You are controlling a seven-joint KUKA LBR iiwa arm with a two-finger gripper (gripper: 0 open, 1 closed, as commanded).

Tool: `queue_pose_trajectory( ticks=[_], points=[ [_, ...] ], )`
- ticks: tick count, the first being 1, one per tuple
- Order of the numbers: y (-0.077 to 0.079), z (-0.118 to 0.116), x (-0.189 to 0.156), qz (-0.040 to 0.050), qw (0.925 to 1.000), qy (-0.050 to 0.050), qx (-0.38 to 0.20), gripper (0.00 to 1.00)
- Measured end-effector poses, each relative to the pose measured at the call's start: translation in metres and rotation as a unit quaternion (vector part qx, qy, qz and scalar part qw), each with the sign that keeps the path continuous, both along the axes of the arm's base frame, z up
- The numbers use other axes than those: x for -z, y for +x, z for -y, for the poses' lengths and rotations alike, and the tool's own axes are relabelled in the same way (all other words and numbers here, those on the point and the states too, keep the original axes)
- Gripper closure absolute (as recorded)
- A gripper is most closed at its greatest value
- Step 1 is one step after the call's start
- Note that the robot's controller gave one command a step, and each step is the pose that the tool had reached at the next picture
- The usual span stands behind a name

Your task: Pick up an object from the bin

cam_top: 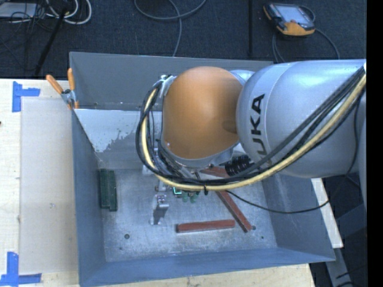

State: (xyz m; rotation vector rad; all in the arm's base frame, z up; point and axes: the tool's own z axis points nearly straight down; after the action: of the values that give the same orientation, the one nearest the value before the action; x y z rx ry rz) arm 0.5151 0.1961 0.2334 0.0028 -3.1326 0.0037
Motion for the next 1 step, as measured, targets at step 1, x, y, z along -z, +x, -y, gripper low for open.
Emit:
queue_pose_trajectory(
  ticks=[1],
  points=[
    [0.0017, 0.0005, -0.004, 0.0039, 1.0, 0.001, 0.001, 0.0]
  ],
)
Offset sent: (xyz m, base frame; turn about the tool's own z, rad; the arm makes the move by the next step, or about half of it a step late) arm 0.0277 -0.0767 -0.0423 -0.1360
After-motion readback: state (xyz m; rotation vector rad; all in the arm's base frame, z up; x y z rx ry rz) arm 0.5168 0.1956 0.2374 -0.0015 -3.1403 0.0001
